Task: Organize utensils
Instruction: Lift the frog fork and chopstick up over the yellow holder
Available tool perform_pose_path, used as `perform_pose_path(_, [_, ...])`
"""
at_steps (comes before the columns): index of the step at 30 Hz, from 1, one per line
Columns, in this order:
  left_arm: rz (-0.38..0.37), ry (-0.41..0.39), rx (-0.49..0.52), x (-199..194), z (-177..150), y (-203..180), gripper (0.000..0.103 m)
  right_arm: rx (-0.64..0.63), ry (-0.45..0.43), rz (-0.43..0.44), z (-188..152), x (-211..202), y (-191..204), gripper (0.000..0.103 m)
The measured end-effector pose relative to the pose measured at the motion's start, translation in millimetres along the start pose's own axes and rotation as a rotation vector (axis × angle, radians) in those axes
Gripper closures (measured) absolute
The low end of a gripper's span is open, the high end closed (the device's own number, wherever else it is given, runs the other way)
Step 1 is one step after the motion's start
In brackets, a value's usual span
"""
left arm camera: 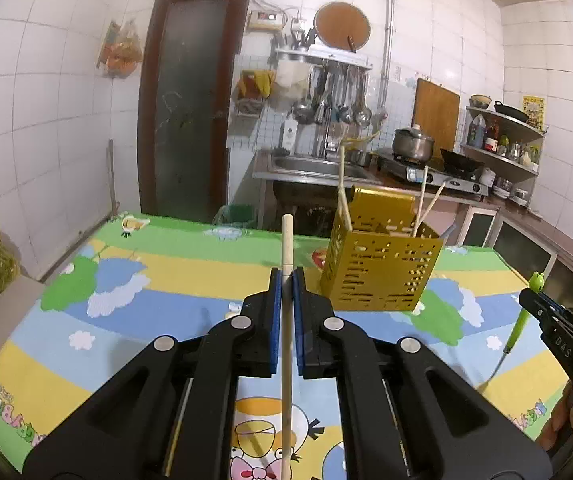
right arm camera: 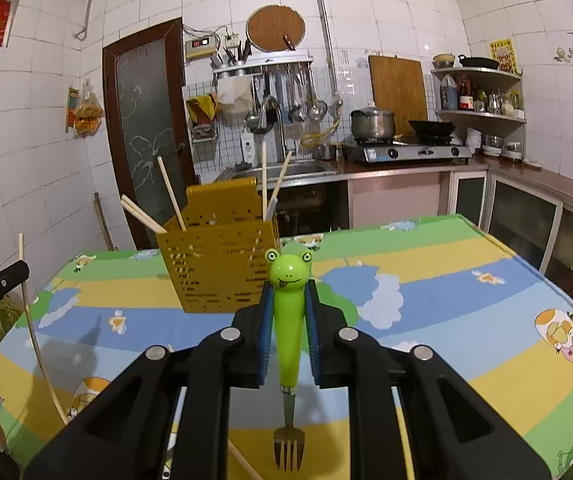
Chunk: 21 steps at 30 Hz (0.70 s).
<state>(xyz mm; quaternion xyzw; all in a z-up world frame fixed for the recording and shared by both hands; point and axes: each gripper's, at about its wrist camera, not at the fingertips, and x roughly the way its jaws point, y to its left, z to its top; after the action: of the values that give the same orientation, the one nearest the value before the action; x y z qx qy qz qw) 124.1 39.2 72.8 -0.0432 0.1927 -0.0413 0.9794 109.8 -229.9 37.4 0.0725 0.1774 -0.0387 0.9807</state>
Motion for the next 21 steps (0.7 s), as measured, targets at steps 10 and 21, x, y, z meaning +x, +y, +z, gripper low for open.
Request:
perform_pose_path(10, [-0.025, -0.075, 0.06, -6, 40, -21, 0.099, -0.022, -0.087, 0.022, 42, -3, 9, 0.087])
perform_pose_path(21, [-0.098, -0.27, 0.057, 11, 145, -57, 0.099, -0.024, -0.247, 0.069, 147, 9, 25, 0.087])
